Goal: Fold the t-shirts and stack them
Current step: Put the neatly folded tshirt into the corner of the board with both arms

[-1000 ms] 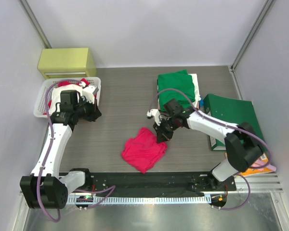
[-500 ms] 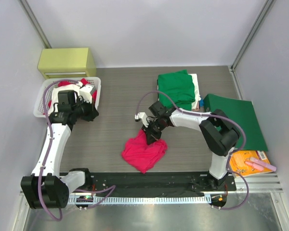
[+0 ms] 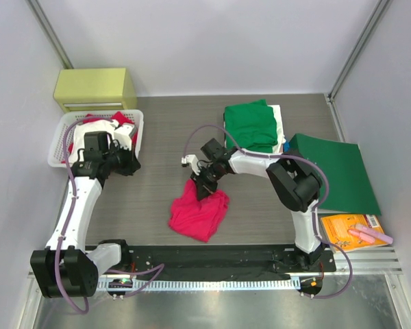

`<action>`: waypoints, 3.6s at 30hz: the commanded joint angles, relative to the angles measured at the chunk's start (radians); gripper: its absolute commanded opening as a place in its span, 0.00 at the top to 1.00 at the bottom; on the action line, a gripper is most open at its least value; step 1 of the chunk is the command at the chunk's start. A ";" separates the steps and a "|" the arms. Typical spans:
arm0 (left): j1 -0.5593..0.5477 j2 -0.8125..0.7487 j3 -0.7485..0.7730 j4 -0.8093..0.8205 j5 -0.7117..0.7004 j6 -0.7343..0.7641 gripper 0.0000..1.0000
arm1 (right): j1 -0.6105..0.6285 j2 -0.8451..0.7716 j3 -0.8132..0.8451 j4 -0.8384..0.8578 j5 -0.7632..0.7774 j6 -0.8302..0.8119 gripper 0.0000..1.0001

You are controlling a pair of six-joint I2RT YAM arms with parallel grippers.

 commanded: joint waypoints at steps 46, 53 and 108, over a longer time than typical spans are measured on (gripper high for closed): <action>0.022 -0.030 -0.032 -0.031 0.093 0.021 0.87 | 0.019 -0.447 -0.073 -0.064 0.285 -0.014 0.74; 0.022 -0.085 -0.066 0.035 0.034 -0.001 1.00 | 0.058 -0.509 -0.219 0.025 0.355 0.003 0.99; 0.021 -0.058 -0.018 -0.099 0.247 0.007 0.98 | -0.398 -0.695 -0.224 0.151 0.325 0.078 0.17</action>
